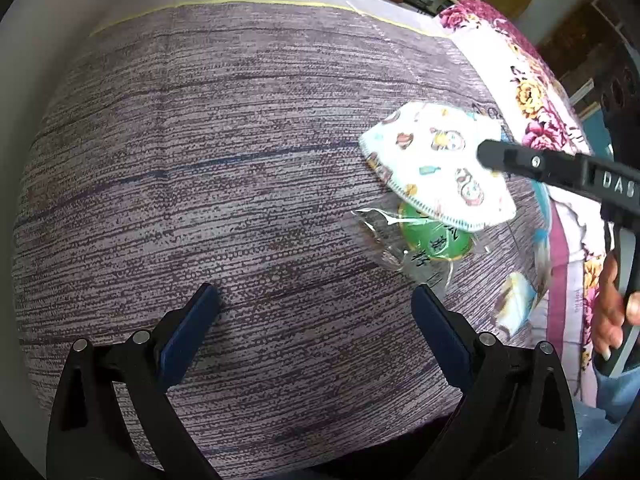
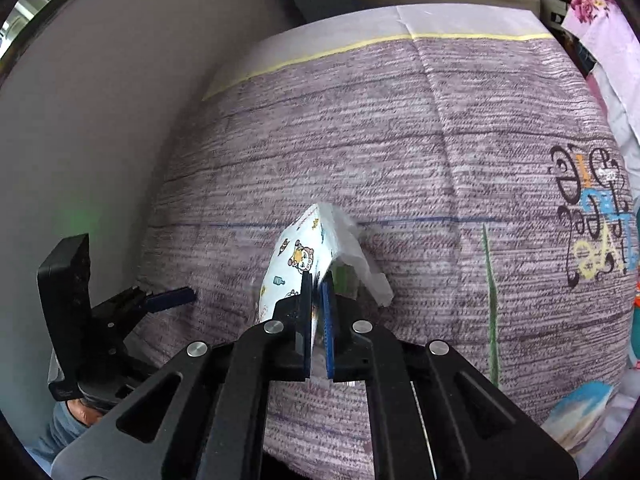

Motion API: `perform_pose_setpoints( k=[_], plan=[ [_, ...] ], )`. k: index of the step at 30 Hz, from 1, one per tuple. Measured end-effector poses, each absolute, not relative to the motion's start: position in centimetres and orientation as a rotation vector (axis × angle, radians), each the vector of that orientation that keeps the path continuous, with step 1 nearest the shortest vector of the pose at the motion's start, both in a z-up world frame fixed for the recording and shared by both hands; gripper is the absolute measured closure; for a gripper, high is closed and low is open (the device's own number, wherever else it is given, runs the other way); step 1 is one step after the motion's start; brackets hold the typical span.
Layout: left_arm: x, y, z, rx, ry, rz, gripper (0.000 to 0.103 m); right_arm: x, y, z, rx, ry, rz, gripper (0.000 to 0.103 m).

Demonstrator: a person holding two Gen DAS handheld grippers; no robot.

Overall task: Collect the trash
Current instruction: 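Grasp the cartoon face mask with the right tool while the left tool grasps the green seed packet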

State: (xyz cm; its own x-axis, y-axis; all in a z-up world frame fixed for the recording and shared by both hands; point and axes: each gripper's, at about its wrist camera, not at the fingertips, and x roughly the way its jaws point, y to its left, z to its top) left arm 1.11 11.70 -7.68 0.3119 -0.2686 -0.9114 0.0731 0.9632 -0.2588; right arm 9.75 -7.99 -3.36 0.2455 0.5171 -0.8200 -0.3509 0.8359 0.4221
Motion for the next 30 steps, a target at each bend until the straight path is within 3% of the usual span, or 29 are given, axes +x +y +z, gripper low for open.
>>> perform_pose_setpoints(
  k=[8, 16, 20, 22, 24, 25, 27, 30],
  plan=[
    [2.5, 9.2, -6.5, -0.16, 1.214, -0.298, 0.006, 9.6, -11.8, -1.1, 0.205, 1.1, 0.534, 0.099],
    [4.0, 4.0, -6.8, 0.162, 1.19, -0.405, 0.006, 9.1, -16.4, -1.1, 0.232, 1.132, 0.506, 0.099],
    [4.8, 2.3, -7.1, 0.269, 1.149, -0.467, 0.006, 9.0, -17.0, -3.0, 0.259, 1.198, 0.502, 0.088],
    [5.2, 1.3, -7.4, 0.289, 1.134, -0.496, 0.009, 9.1, -17.2, -3.4, 0.263, 1.199, 0.492, 0.062],
    [5.3, 0.9, -8.0, 0.277, 1.152, -0.536, 0.031, 8.8, -16.9, -3.6, 0.267, 1.206, 0.491, 0.061],
    [5.5, 0.7, -8.3, 0.265, 1.165, -0.544, 0.035, 8.6, -16.9, -3.7, 0.266, 1.208, 0.49, 0.061],
    [5.1, 0.9, -8.5, 0.259, 1.147, -0.535, 0.037, 8.5, -16.6, -3.7, 0.244, 1.209, 0.485, 0.059],
    [5.2, 2.9, -8.3, 0.179, 1.14, -0.481, 0.037, 8.7, -15.8, -3.9, 0.207, 1.201, 0.486, 0.048]
  ],
)
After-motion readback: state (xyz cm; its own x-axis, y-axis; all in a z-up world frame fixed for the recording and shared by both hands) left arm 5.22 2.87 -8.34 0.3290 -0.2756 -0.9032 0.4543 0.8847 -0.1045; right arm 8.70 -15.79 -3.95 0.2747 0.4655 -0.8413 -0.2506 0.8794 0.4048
